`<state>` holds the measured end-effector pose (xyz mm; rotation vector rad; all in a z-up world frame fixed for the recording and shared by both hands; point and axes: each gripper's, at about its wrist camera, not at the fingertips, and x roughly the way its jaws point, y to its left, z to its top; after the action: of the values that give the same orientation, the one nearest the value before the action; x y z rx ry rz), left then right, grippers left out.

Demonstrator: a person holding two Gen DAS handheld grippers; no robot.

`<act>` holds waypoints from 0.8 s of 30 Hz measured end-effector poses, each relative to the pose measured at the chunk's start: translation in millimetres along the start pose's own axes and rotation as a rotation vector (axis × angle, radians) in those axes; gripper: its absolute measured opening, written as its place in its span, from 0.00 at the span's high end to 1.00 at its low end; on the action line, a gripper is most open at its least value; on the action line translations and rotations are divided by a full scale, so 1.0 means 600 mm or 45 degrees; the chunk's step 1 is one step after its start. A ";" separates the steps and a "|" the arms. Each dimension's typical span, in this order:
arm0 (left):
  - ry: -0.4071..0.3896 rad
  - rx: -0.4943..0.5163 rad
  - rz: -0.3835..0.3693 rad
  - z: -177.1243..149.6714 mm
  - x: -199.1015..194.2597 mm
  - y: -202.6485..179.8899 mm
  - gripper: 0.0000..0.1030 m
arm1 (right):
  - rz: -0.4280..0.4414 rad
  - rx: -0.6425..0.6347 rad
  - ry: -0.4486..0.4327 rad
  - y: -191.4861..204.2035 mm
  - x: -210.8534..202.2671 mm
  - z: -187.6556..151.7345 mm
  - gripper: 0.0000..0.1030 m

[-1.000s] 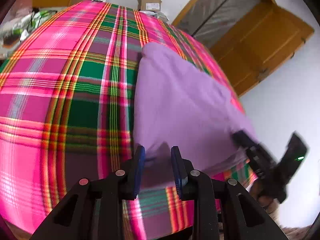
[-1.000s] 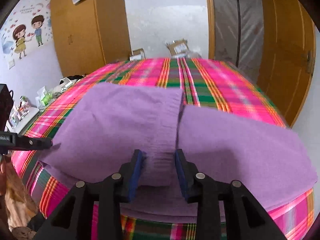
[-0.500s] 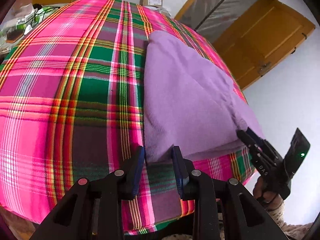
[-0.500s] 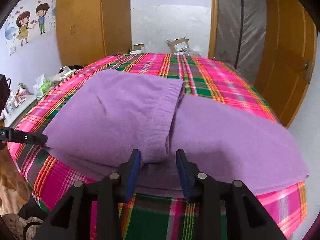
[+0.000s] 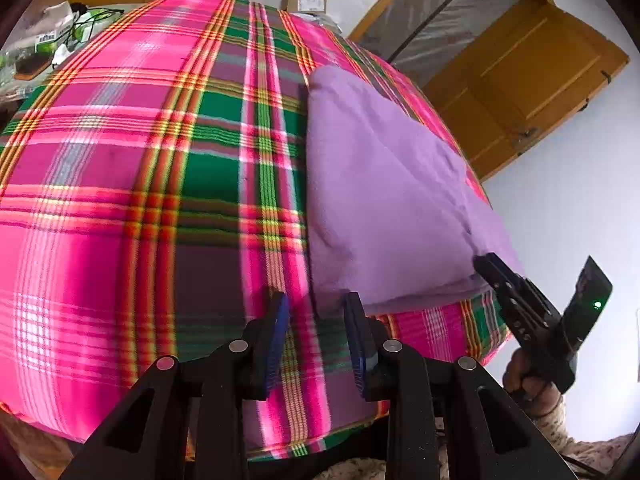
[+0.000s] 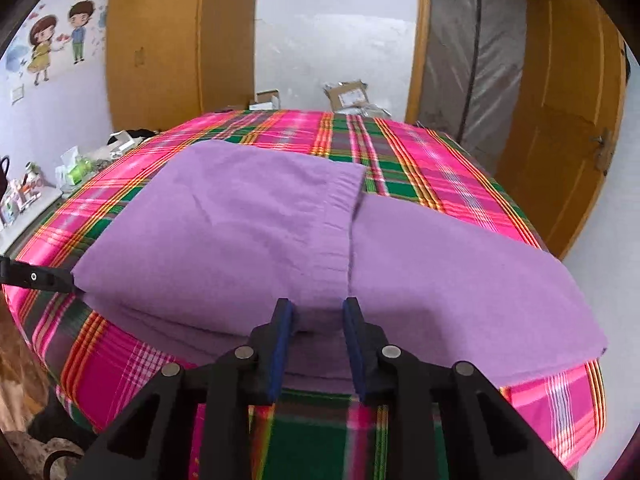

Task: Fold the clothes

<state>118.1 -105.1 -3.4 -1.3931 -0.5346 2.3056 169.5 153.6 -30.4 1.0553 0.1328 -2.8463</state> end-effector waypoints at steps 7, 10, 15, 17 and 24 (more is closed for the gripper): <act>-0.048 -0.071 -0.052 0.030 -0.016 0.034 0.71 | 0.205 -0.136 -0.076 0.078 0.005 0.032 0.74; -0.036 -0.085 -0.046 0.048 -0.010 0.042 0.71 | 0.354 -0.183 -0.028 0.117 0.025 0.040 0.74; -0.007 -0.084 -0.025 0.077 0.007 0.051 0.71 | 0.485 -0.262 -0.031 0.184 0.030 0.039 0.65; 0.005 -0.084 -0.026 0.089 0.015 0.054 0.71 | 0.528 -0.289 -0.020 0.209 0.036 0.038 0.59; 0.025 -0.070 -0.029 0.126 0.051 0.049 0.71 | 0.500 -0.384 0.069 0.263 0.068 0.020 0.55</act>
<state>33.4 -123.5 -8.5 -1.4265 -0.6089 2.2727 151.3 -6.7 -55.2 0.9697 0.3098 -2.3587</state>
